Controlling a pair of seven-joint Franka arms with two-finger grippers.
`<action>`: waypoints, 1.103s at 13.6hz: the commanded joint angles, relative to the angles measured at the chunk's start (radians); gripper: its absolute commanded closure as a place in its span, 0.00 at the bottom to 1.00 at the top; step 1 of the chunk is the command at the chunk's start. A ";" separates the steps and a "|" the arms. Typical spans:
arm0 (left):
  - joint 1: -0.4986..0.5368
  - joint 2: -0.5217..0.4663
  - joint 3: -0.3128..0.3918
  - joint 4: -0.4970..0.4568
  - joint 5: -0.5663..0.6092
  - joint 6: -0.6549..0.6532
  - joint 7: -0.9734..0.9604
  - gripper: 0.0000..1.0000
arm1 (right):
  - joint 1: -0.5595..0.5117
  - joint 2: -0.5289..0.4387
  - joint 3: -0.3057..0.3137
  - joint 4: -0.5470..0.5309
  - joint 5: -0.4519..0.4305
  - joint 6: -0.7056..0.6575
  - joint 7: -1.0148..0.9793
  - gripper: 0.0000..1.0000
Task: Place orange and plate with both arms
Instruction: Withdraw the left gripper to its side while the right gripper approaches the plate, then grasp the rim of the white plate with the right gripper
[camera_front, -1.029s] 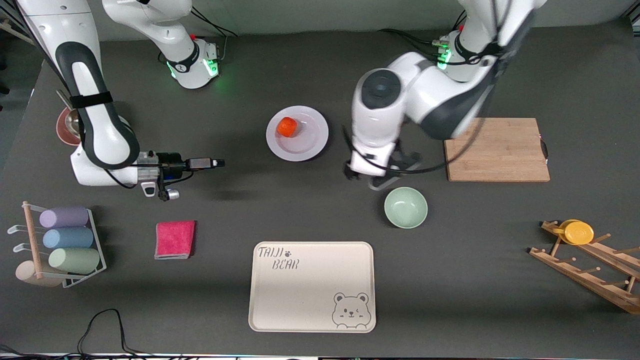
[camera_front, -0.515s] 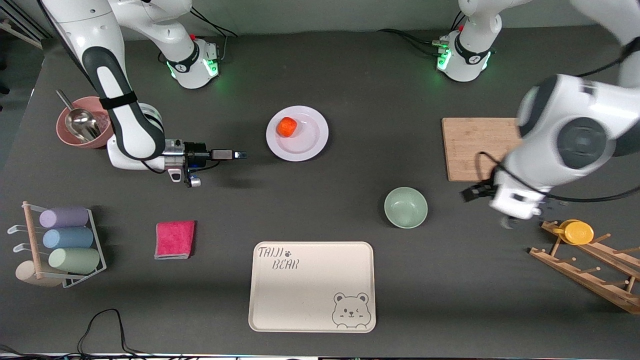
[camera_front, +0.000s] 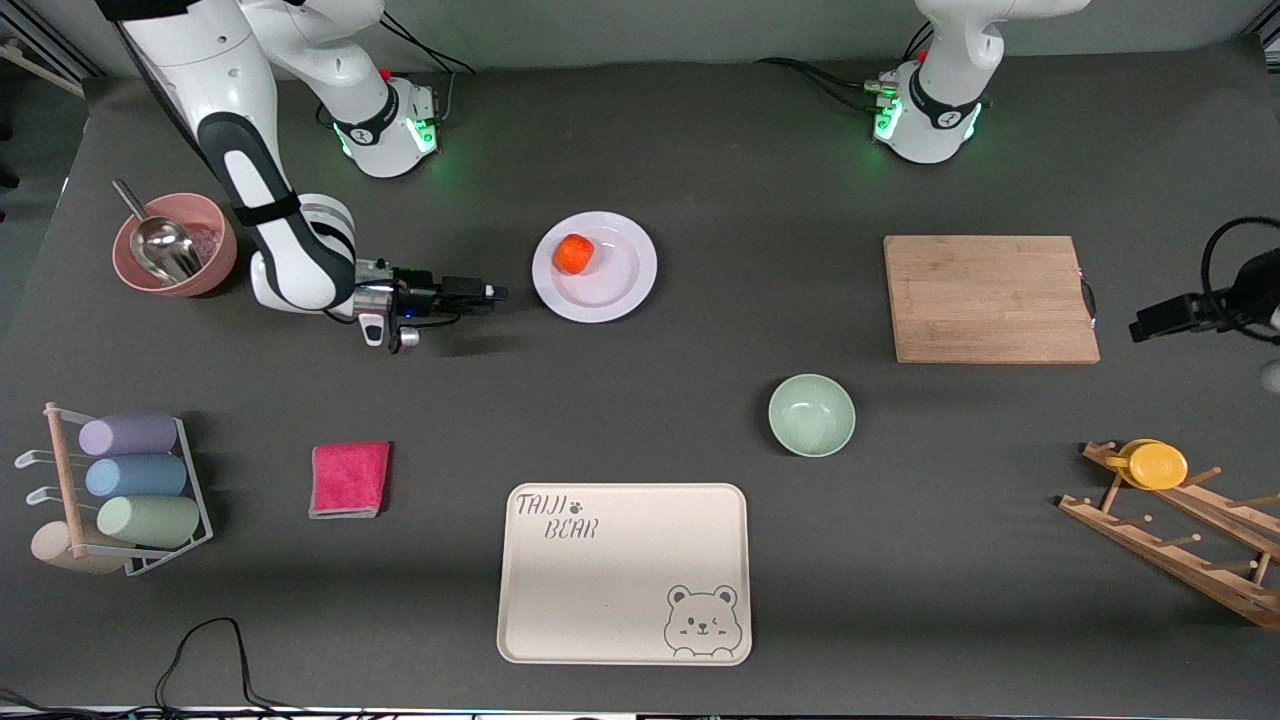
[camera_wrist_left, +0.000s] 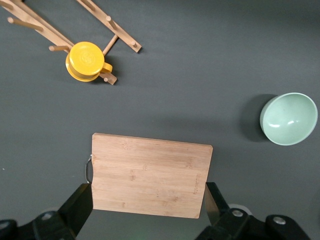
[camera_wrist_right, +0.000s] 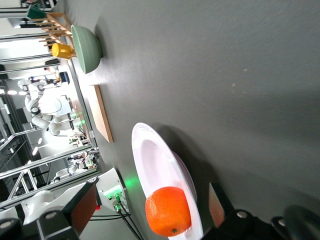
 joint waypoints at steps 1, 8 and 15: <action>-0.074 -0.072 0.037 -0.067 -0.005 0.018 0.010 0.00 | 0.059 0.023 -0.005 -0.020 0.102 0.025 -0.091 0.00; -0.066 -0.098 0.032 -0.102 -0.001 0.022 0.012 0.00 | 0.154 0.098 -0.005 -0.023 0.285 0.030 -0.318 0.01; -0.064 -0.103 0.032 -0.119 0.032 0.015 0.010 0.00 | 0.205 0.101 -0.001 -0.066 0.392 0.019 -0.435 0.27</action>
